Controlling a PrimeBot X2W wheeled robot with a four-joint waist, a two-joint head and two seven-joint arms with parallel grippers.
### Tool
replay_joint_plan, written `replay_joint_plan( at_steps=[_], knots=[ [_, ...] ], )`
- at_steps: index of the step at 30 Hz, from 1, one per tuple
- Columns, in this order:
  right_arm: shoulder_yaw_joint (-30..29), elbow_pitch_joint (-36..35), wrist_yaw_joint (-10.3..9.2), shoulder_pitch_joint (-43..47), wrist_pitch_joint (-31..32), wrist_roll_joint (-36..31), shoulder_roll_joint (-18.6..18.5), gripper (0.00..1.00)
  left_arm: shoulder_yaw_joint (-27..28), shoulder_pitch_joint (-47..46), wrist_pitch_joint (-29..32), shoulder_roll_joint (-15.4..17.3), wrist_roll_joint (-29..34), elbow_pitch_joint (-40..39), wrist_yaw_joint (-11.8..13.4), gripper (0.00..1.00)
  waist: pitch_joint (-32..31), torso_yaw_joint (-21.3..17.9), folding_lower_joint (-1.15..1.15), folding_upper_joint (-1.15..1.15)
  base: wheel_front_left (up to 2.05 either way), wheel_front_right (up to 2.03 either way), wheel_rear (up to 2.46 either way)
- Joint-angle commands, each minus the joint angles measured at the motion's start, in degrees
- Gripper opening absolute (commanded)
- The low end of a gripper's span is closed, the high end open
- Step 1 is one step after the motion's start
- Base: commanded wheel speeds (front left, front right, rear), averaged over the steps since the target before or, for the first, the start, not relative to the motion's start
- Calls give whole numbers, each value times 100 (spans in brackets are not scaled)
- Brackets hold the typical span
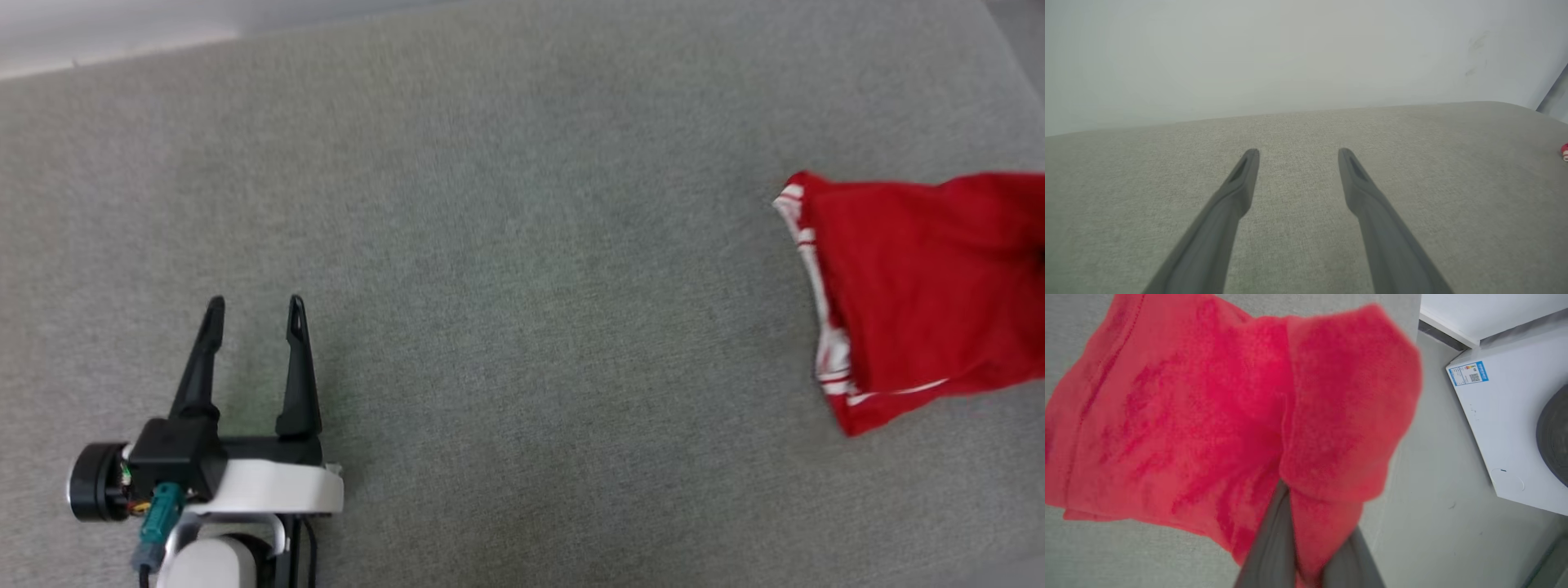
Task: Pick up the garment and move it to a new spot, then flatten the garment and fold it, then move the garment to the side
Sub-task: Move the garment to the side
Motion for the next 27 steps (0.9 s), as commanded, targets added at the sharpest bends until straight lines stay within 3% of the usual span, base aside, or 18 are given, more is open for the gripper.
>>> replay_joint_plan(
  at_steps=[1,11,19,20,21,27],
  knots=[
    [-117,266,-5,-214,-127,-124,11,0,51,-160,-12,48,46,-50,-53,100,425,-26,0,0,0,0,0],
    [-964,1862,-5,-724,-514,-434,290,0,132,-590,-12,144,138,-283,-184,100,1159,48,0,0,0,0,0],
    [-1373,2534,-5,-715,-929,-665,700,0,157,-601,-12,134,154,-256,-199,100,1158,106,0,0,0,0,0],
    [-1430,2633,-5,-706,-983,-722,754,42,157,-569,-12,123,147,-233,-186,100,1097,118,0,0,0,0,0],
    [-1462,2710,-5,-682,-1032,-797,798,100,153,-534,-12,113,135,-210,-171,100,1021,133,0,0,0,0,0],
    [-1720,2950,-5,-816,-1876,-1716,809,100,133,-285,-13,60,43,-115,-69,100,368,253,0,0,0,0,0]
  ],
)
